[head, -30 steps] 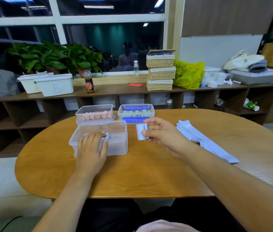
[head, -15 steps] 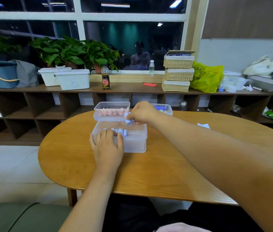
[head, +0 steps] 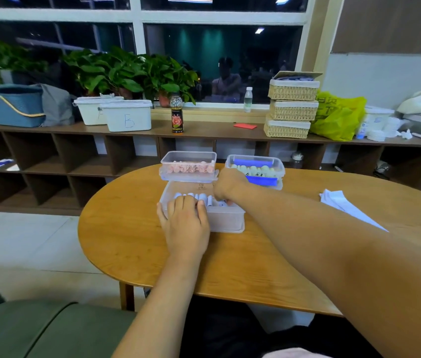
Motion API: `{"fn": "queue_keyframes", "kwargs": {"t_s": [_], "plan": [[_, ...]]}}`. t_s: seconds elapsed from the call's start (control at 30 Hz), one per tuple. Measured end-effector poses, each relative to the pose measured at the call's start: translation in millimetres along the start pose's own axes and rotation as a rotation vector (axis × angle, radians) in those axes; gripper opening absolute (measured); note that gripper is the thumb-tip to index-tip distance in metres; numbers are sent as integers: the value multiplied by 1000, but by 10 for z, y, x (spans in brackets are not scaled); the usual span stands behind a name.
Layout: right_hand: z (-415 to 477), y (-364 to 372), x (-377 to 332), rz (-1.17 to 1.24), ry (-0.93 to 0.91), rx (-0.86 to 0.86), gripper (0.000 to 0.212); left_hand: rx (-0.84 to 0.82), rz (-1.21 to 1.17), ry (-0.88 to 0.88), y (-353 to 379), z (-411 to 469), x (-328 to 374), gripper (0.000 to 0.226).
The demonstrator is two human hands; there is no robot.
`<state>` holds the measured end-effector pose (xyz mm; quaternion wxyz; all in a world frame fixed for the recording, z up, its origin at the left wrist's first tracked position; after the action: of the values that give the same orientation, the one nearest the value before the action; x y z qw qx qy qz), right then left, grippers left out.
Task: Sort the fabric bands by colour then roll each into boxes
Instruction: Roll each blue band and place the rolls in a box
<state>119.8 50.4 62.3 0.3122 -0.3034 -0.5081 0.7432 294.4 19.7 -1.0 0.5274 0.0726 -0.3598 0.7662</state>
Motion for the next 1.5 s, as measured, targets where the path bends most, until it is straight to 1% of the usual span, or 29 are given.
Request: {"fn": "queue_keyframes", "kwargs": {"t_s": [0.13,0.27,0.37,0.5,0.6,0.7,0.77,0.83,0.87,0.9,0.93,1.0,1.07,1.13,1.2,1.3,1.4,1.5], "plan": [[48,131,-48,19,22,-45,14,-7,25,9,-2,6,-2,35],[76,223,-53,92,101,-82,15,29,6,22,-17,5,9,30],[62,223,-40,104,123,-83,16,32,2,23,-19,4,11,29],[40,227,-34,72,71,-137,21,36,7,31,-13,2,0,28],[15,210,-45,22,21,-123,13,40,9,29,-15,0,0,27],[5,171,-57,-40,-76,-74,21,44,11,32,-18,-10,0,26],[-40,61,-94,-61,-161,-40,21,42,13,35,-12,-14,-11,26],[-97,-110,-53,-18,-161,22,9,34,8,33,-9,-10,-10,25],[-145,-200,5,32,-147,52,15,33,4,43,-16,-11,0,23],[-211,-277,77,78,-141,54,25,36,-5,69,-32,-12,31,21],[-296,-332,175,127,-132,47,30,40,-20,107,-47,-24,74,18],[-492,-415,454,263,-69,47,28,61,-64,193,-89,-77,192,11],[-696,-481,809,392,-13,105,24,79,-106,274,-114,-149,339,8],[-904,-563,1172,438,9,196,22,52,-140,361,-104,-242,516,10],[-1091,-655,1519,465,18,270,19,5,-189,452,-77,-358,717,10],[-1315,-663,2034,503,71,267,14,-115,-294,527,30,-557,1051,12],[-1487,-603,2529,505,166,279,20,-288,-403,540,234,-731,1328,16],[-1623,-646,2968,497,253,349,29,-380,-427,582,418,-830,1554,15]]}}
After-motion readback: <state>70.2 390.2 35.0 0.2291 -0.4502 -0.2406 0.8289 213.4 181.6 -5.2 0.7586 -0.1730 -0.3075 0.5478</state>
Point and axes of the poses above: each hand's wrist, its own z-axis towards the middle knuckle, its own y-axis out of the palm, x = y × z, the point moved 5 cm from there along z, towards the middle knuckle, and after that the axes turned 12 degrees about x, right-handed, at the moved point
